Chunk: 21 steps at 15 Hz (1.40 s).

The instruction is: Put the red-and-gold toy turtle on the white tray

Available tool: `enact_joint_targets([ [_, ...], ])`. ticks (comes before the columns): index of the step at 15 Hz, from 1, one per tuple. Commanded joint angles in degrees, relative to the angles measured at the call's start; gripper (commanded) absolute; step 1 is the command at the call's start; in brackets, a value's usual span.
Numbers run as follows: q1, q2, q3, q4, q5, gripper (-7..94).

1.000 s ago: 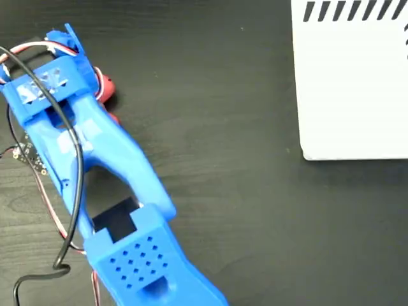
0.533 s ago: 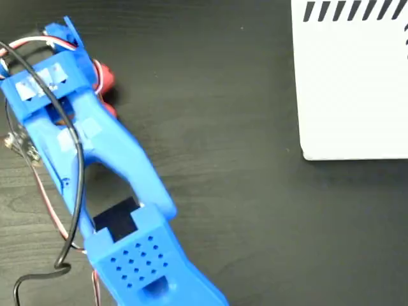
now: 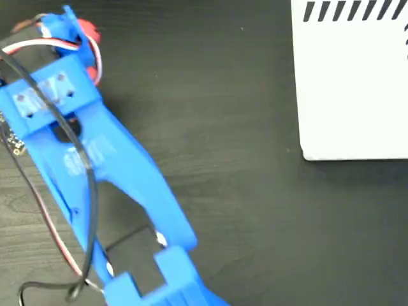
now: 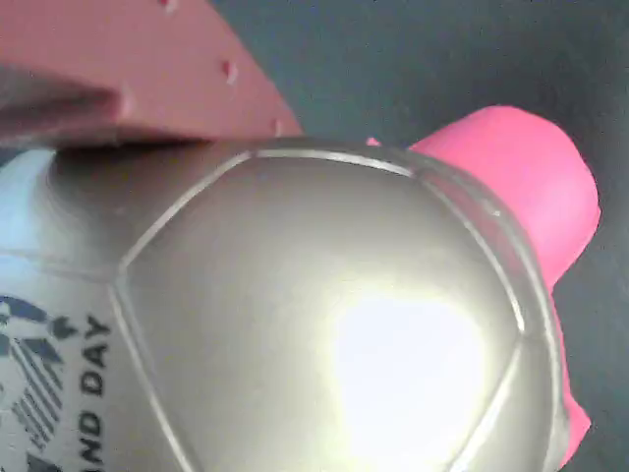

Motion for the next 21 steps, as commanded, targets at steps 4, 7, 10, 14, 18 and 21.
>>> enact_joint_targets([
  [4,19.7,27.5,17.8,-12.7,5.4,0],
  [7,30.5,24.0,4.7,-3.7,14.5,0],
  [10,39.0,13.4,-8.9,3.1,20.2,0],
  [14,49.7,3.3,-9.7,4.3,23.4,0],
  [18,55.0,-13.0,-23.2,4.5,32.0,0],
  [21,55.3,-18.2,-28.7,4.4,36.5,0],
])
